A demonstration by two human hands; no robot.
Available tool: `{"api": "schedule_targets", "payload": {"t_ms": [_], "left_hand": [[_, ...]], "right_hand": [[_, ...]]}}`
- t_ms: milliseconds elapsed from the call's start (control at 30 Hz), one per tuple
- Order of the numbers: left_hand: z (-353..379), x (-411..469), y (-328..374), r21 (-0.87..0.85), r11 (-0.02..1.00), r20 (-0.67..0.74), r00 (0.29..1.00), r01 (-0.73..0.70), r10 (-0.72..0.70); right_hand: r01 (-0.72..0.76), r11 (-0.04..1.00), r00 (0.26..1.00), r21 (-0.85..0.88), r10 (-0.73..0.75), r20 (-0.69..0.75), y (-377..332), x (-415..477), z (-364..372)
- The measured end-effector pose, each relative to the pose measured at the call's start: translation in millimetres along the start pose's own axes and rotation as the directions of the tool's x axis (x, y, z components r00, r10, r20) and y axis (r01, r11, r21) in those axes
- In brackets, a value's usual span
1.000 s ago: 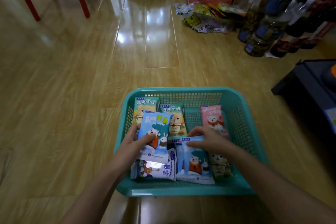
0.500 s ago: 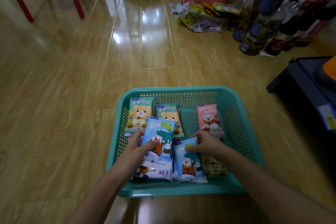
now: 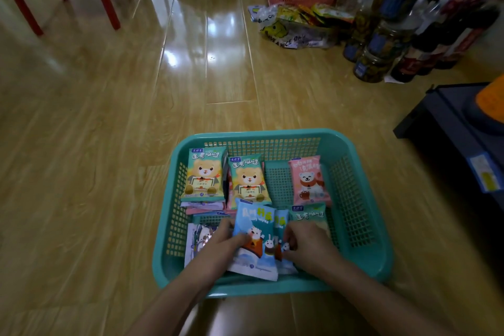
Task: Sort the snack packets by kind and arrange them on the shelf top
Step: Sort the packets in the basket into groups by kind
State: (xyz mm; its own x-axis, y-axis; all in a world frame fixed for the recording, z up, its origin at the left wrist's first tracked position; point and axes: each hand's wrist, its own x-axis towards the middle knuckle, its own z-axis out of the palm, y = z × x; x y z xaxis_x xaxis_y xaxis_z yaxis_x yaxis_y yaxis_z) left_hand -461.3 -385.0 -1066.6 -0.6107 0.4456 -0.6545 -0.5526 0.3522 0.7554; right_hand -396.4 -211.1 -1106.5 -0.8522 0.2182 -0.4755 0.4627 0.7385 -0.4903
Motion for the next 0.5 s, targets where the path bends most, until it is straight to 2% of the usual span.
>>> {"api": "schedule_targets", "payload": {"t_ms": [167, 233, 267, 300, 333, 400, 467, 500], "left_hand": [[21, 11, -9, 0.043, 0.999, -0.016, 1.000, 0.018, -0.018], [31, 17, -12, 0.155, 0.988, -0.064, 0.998, 0.004, 0.006], [35, 19, -12, 0.277, 0.961, -0.089, 0.995, -0.010, 0.037], [39, 21, -10, 0.437, 0.899, -0.107, 0.991, -0.025, 0.079], [42, 22, -8, 0.606, 0.794, -0.111, 0.984, -0.042, 0.137], [43, 21, -3, 0.875, 0.483, -0.087, 0.964, -0.046, 0.250], [39, 18, 5, 0.981, 0.193, -0.052, 0.950, -0.009, 0.309], [36, 16, 8, 0.993, 0.121, -0.040, 0.943, 0.000, 0.332]], "right_hand": [[-0.066, 0.997, 0.998, 0.043, 0.067, -0.019, 9, 5, -23], [-0.076, 0.993, 0.996, 0.095, 0.081, -0.047, 16, 9, -36], [-0.068, 0.990, 0.996, 0.124, 0.075, -0.051, 17, 11, -42], [-0.054, 0.988, 0.997, 0.145, 0.062, -0.051, 17, 12, -47], [-0.036, 0.986, 0.997, 0.161, 0.046, -0.055, 17, 14, -51], [-0.003, 0.986, 0.998, 0.166, 0.014, -0.064, 12, 18, -55], [0.026, 0.986, 0.998, 0.165, -0.016, -0.064, 5, 23, -55], [0.042, 0.985, 0.997, 0.170, -0.031, -0.064, 1, 26, -54]]}}
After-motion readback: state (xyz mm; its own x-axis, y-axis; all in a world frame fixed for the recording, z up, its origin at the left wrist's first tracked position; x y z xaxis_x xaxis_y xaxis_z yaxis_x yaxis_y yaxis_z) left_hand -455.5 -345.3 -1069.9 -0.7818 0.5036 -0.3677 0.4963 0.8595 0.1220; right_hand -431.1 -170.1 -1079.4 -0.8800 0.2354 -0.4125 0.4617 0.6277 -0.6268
